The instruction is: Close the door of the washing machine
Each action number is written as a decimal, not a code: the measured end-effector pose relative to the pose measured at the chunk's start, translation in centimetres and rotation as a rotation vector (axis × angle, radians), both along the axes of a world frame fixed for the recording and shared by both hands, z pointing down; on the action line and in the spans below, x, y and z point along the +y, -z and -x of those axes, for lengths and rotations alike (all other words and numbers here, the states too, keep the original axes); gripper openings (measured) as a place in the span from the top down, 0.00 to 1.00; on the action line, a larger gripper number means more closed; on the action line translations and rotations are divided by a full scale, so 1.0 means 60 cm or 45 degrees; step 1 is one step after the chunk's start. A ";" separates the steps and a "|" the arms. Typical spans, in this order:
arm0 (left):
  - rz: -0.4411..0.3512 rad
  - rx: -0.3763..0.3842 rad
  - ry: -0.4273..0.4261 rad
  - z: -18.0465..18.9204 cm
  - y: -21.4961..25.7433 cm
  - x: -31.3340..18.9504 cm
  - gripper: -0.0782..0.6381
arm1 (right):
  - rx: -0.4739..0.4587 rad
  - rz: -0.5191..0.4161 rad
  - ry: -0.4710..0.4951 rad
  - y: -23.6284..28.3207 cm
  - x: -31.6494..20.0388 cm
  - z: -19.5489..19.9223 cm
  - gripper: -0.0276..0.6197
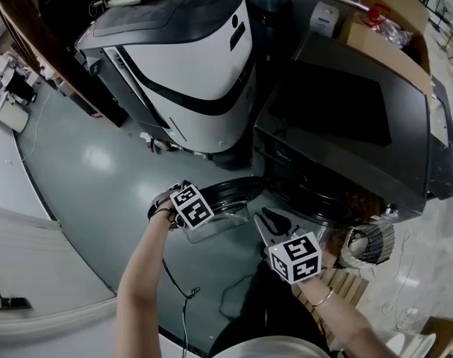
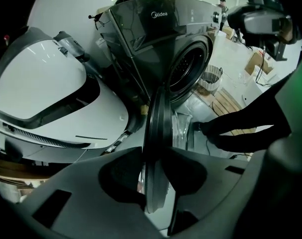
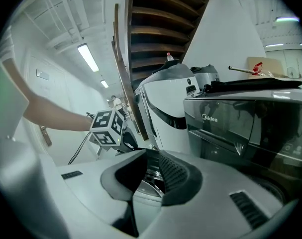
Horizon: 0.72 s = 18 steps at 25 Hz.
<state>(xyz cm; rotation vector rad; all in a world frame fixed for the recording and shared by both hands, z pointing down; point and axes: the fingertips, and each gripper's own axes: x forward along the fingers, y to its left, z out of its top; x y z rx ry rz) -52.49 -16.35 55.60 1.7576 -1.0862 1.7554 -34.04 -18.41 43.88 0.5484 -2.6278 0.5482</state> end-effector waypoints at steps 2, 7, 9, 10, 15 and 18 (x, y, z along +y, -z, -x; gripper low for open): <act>-0.008 0.029 0.023 -0.023 0.001 0.024 0.70 | 0.001 -0.007 -0.011 0.005 0.025 -0.013 0.83; -0.045 0.130 0.131 -0.081 0.005 0.073 0.71 | 0.014 -0.018 -0.046 0.014 0.086 -0.052 0.84; -0.055 0.171 0.183 -0.107 0.009 0.088 0.71 | 0.023 -0.022 -0.065 0.015 0.105 -0.073 0.83; -0.055 0.188 0.205 -0.120 0.010 0.095 0.71 | 0.026 -0.021 -0.078 0.015 0.113 -0.084 0.83; -0.021 0.261 0.284 -0.190 0.011 0.124 0.71 | 0.036 -0.021 -0.149 0.017 0.148 -0.144 0.83; -0.014 0.298 0.316 -0.228 0.011 0.131 0.70 | 0.048 -0.019 -0.195 0.010 0.162 -0.179 0.83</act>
